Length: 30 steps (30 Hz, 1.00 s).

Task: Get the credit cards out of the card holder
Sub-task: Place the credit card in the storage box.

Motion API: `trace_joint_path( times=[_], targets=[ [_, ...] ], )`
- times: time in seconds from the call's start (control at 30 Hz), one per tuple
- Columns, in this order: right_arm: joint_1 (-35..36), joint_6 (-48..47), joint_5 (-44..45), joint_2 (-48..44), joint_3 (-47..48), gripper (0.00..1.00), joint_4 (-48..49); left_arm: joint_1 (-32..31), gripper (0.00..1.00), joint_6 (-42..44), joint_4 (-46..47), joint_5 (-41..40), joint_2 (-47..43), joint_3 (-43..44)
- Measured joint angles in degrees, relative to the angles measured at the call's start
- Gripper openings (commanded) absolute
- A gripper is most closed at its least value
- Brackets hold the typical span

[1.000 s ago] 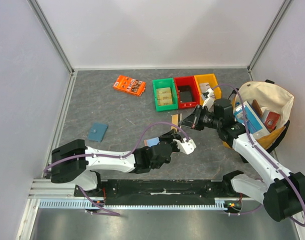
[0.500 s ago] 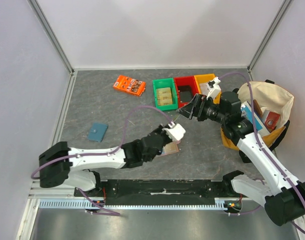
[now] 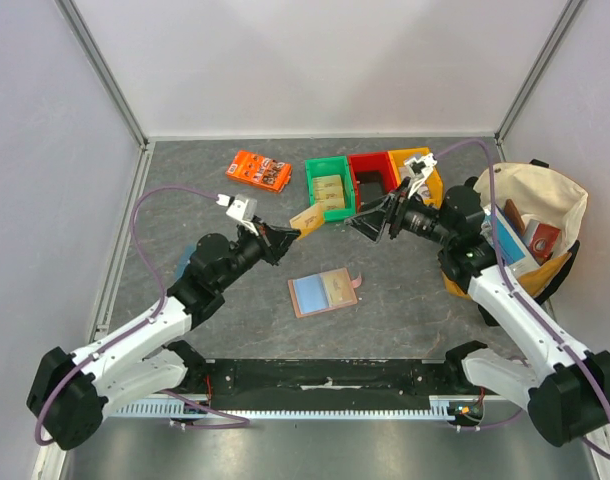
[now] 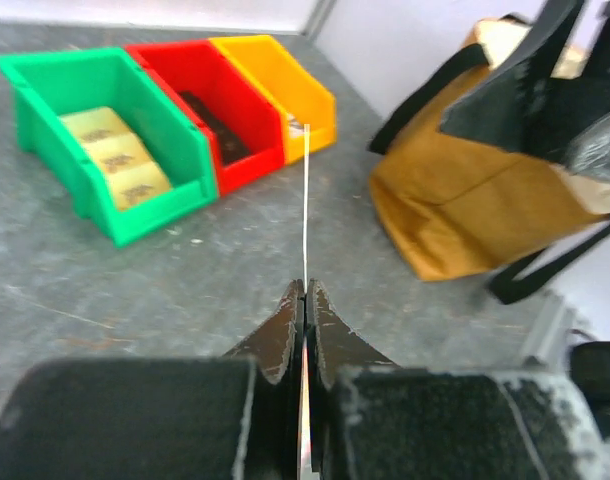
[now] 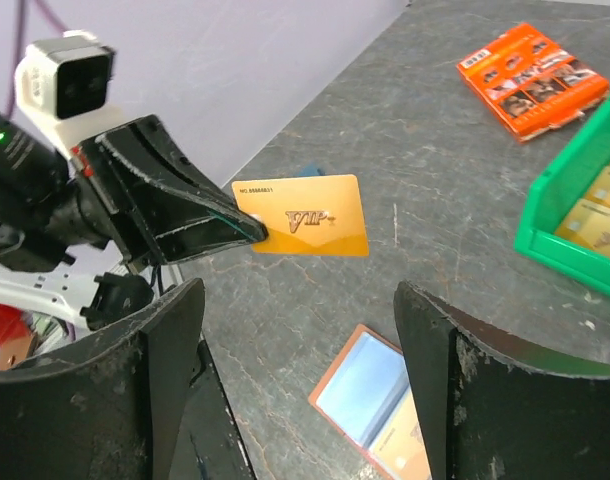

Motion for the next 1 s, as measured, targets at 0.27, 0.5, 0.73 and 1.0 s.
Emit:
trace_joint_path(
  times=[0.27, 0.5, 0.73, 1.0],
  targets=[
    [0.0, 2.0, -8.7, 6.6, -1.5, 0.76, 13.3, 7.8, 0.02, -17.9, 10.8, 17.0, -0.7, -4.6],
    [0.1, 5.9, -13.3, 12.1, -1.5, 0.63, 21.5, 7.8, 0.02, -24.1, 18.3, 22.8, -0.3, -4.6],
    [0.4, 13.8, -16.6, 15.3, -1.5, 0.38, 32.9, 7.8, 0.02, -26.4, 21.2, 24.6, 1.2, -4.3],
    [0.8, 20.5, -19.5, 16.8, -1.5, 0.18, 41.4, 7.8, 0.02, -28.2, 24.2, 24.7, 3.9, -3.7]
  ],
)
